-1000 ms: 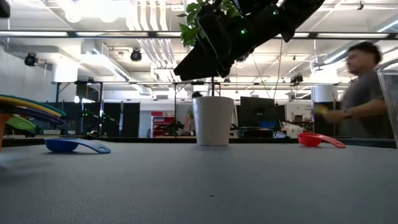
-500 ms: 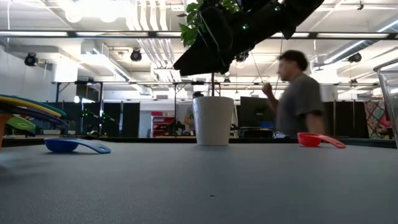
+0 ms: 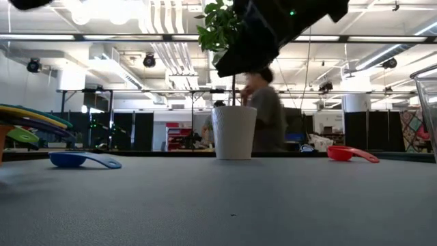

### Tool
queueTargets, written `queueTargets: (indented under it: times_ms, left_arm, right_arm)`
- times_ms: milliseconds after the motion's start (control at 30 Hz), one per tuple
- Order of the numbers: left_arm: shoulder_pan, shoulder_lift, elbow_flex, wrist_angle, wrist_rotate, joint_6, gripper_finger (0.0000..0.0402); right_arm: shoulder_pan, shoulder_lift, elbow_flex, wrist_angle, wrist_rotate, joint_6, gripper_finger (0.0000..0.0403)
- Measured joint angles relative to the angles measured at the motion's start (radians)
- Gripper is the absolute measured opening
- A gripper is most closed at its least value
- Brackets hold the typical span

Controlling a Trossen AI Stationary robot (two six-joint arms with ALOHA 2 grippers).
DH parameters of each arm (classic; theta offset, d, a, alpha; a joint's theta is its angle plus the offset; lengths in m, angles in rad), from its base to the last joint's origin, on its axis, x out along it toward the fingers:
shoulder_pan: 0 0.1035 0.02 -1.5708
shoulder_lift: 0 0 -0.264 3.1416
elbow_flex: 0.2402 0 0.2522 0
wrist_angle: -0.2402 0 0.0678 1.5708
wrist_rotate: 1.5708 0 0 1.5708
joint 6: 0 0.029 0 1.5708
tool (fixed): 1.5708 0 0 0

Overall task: Nest measuring cups in basket
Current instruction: Stack the red measuring cup on top of the light blue measuring cup

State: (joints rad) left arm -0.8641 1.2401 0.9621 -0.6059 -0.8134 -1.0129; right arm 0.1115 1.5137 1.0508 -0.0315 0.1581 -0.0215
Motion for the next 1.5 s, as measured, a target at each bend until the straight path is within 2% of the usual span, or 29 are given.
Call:
queueTargets:
  times_ms: [133,300,500,667,800,867,967,1233,1400,1500]
  left_arm:
    - [0.017,-0.065,-0.113,0.065,-0.050,0.013,0.0169]
    - [0.044,-0.111,-0.233,0.158,-0.060,0.008,0.0169]
    - [0.056,-0.123,-0.292,0.200,-0.060,0.016,0.0169]
    - [0.056,-0.124,-0.288,0.198,-0.092,0.049,0.0169]
    - [0.057,-0.116,-0.260,0.198,-0.088,0.074,0.0169]
    - [0.056,-0.101,-0.239,0.205,-0.080,0.033,0.0169]
    - [0.056,-0.078,-0.197,0.206,-0.080,0.050,0.0169]
    - [0.071,-0.007,-0.098,0.203,-0.117,0.220,0.0169]
    - [0.101,-0.005,-0.095,0.170,-0.119,0.255,0.0169]
    - [0.126,-0.034,-0.119,0.131,-0.120,0.232,0.0169]
  right_arm:
    - [0.000,-0.066,-0.003,-0.136,0.002,0.021,0.0219]
    - [-0.007,-0.156,-0.035,-0.242,0.019,0.055,0.0219]
    - [-0.007,-0.269,-0.089,-0.338,0.107,0.126,0.0219]
    - [-0.009,-0.327,-0.158,-0.363,0.188,0.194,0.0219]
    - [-0.040,-0.334,-0.188,-0.486,0.326,0.302,0.0219]
    - [-0.072,-0.335,-0.194,-0.553,0.352,0.340,0.0219]
    - [-0.132,-0.334,-0.202,-0.622,0.348,0.373,0.0219]
    - [-0.270,-0.334,-0.235,-0.652,0.332,0.361,0.0219]
    - [-0.347,-0.334,-0.270,-0.647,0.326,0.341,0.0219]
    - [-0.392,-0.334,-0.283,-0.643,0.276,0.318,0.0219]
